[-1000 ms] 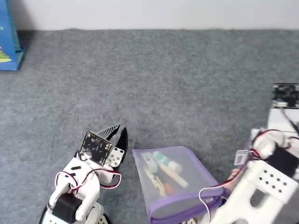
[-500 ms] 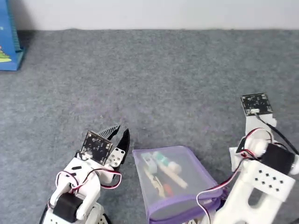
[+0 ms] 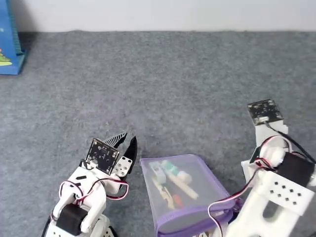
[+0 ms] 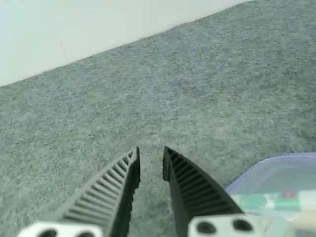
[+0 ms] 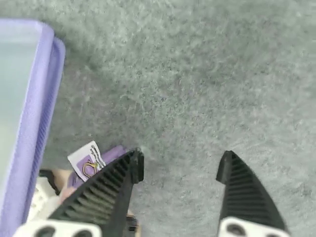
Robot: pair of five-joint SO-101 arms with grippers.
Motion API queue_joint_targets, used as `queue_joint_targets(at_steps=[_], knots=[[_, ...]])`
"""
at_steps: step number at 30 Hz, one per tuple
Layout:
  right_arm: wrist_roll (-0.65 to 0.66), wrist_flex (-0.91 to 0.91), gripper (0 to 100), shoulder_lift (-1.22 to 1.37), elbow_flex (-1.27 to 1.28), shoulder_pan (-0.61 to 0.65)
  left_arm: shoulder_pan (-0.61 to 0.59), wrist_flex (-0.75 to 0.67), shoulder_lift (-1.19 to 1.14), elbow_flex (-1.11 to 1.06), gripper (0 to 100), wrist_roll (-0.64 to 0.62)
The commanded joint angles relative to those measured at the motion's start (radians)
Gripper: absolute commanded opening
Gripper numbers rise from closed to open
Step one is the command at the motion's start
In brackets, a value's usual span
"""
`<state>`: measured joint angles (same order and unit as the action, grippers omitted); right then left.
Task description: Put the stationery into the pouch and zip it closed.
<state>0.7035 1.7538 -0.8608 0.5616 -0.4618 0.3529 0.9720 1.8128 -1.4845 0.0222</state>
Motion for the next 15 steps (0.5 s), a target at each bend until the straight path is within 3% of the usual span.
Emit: queue_joint_targets(at_steps=[1, 10, 15], knots=[[0.072, 0.042, 17.3, -0.013, 0.015, 0.001, -0.003, -0.021, 0.011, 0.004, 8, 0.008], [0.149, 0.035, 16.5, -0.004, 0.100, 0.008, -0.003, -0.021, 0.011, 0.004, 8, 0.008], [0.147, 0.035, 16.1, -0.002, 0.158, 0.137, -0.005, -0.021, 0.011, 0.005, 8, 0.008]])
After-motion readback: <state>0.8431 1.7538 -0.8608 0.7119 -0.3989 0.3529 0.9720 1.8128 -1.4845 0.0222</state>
